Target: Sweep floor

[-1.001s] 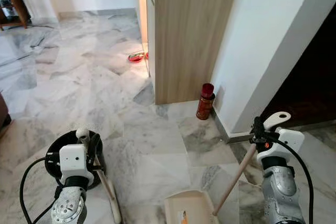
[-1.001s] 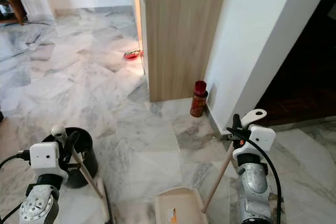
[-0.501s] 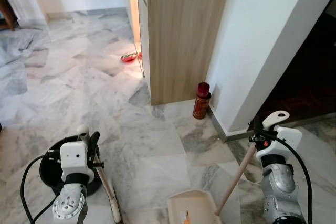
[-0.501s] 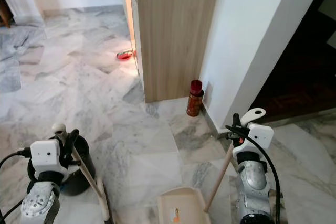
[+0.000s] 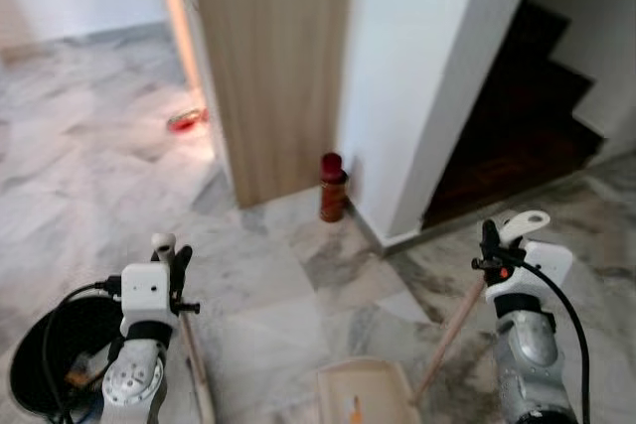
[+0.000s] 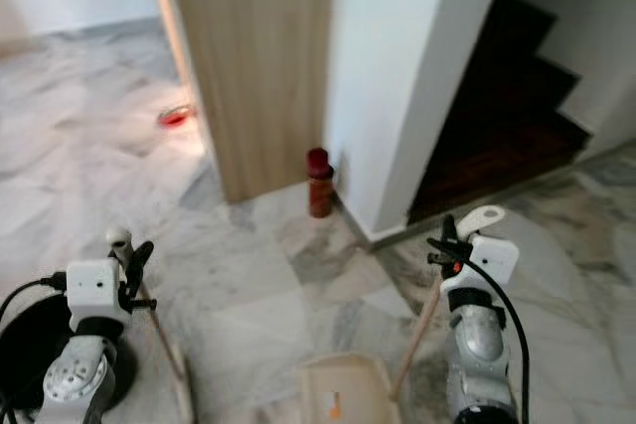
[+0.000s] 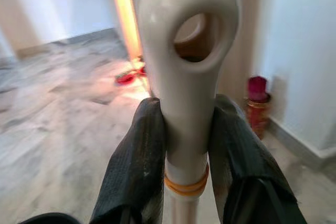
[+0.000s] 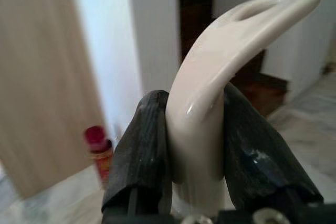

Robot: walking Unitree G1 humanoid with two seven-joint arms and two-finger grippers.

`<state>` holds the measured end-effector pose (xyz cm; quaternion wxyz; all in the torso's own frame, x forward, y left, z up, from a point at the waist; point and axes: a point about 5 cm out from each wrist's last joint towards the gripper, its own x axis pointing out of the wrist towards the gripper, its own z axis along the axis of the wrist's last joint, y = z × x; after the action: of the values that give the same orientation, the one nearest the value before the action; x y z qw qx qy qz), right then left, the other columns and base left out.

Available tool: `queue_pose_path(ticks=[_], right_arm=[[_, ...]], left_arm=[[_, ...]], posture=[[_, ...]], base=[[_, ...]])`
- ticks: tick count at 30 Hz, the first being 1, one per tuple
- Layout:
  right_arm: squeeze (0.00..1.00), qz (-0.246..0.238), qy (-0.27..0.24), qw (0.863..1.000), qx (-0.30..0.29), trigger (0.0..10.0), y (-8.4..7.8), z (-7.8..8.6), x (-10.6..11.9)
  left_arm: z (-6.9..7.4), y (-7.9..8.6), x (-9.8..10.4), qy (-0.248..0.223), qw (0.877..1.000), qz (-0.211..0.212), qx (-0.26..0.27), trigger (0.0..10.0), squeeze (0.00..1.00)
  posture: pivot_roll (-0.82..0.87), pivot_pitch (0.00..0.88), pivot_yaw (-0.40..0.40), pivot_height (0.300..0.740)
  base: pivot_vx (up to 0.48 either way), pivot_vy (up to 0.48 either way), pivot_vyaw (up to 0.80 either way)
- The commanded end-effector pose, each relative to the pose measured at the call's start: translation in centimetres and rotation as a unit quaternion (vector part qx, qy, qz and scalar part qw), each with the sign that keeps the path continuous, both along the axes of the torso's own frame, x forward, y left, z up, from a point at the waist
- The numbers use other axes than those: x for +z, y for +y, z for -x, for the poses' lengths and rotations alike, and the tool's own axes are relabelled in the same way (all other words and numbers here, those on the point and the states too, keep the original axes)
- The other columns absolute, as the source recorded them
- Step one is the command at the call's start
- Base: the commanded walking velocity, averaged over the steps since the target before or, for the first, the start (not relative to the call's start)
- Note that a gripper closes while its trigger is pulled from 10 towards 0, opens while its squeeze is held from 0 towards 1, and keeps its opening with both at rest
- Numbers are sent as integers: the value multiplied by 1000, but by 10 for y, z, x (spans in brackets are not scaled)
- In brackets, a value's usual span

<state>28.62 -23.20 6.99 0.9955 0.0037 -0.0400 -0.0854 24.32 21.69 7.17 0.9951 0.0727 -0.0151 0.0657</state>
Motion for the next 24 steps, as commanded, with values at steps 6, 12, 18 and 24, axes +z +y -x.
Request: queue_pose_path(ticks=[6, 12, 18, 24], right_arm=[[0, -7, -18, 1000, 1, 10000, 1, -4, 7], [0, -1, -16, 1000, 3, 10000, -1, -6, 8], [0, 1, -13, 1000, 0, 10000, -7, -7, 7], [0, 4, -16, 1000, -4, 10000, -8, -9, 10]], left_arm=[[-5, 2, 12, -32, 999, -13, 7, 10000, 0], [-4, 1, 9, -33, 999, -3, 14, 10000, 0], [-7, -3, 8, -33, 999, -2, 12, 10000, 0], [-10, -2, 10, -39, 999, 1, 12, 10000, 0]], posture=[[-9, 0, 14, 740], [-13, 0, -1, 740], [-6, 0, -16, 740], [-61, 0, -11, 740]], base=[[0, 0, -800], [0, -182, -800], [0, 0, -800], [0, 0, -800]])
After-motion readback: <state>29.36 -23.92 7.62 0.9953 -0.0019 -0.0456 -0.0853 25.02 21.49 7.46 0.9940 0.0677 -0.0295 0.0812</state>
